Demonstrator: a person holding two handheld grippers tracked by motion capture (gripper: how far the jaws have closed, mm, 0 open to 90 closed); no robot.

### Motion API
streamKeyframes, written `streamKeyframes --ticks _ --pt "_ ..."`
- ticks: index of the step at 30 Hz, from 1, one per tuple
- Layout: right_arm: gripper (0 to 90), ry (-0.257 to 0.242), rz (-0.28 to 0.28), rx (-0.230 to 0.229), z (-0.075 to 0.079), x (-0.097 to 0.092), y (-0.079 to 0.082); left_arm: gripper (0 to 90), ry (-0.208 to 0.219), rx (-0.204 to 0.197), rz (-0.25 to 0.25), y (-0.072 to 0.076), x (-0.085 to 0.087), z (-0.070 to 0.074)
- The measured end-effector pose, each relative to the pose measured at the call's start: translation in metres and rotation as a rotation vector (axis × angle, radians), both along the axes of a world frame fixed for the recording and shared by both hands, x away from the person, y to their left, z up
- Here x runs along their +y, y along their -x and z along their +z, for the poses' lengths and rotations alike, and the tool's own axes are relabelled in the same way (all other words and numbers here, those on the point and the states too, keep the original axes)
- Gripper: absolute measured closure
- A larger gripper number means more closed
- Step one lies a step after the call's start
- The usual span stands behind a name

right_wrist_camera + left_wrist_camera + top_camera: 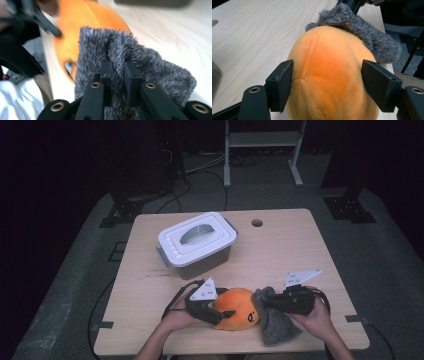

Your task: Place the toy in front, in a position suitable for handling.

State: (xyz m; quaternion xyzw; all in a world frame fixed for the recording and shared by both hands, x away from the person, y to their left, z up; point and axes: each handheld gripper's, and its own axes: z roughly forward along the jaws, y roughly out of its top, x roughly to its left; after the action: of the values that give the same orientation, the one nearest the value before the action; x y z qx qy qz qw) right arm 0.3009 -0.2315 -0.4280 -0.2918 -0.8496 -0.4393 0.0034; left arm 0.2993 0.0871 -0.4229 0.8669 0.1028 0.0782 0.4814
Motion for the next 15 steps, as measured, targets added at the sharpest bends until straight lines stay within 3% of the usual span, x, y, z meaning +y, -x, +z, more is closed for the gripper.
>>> streamKeyframes --ticks 3,8,10,11,15 --pt "78.8 -0.002 -0.013 0.012 -0.002 -0.004 -0.001 27.4 0.01 0.011 0.004 0.0 0.003 -0.001" --pt "78.7 -0.071 -0.008 -0.034 0.014 0.003 0.0 27.2 0.01 0.003 -0.004 0.001 0.002 -0.001" --pt "78.7 -0.054 0.004 -0.033 0.013 0.007 -0.001 27.1 0.003 0.002 -0.009 0.0 0.003 -0.001" --pt "78.6 -0.049 0.013 -0.008 0.007 0.008 -0.001 26.9 0.0 0.001 -0.012 0.0 0.003 -0.001" --pt "78.5 -0.032 0.013 0.02 0.001 0.005 -0.002 26.4 0.001 0.012 -0.005 -0.002 0.005 -0.002"
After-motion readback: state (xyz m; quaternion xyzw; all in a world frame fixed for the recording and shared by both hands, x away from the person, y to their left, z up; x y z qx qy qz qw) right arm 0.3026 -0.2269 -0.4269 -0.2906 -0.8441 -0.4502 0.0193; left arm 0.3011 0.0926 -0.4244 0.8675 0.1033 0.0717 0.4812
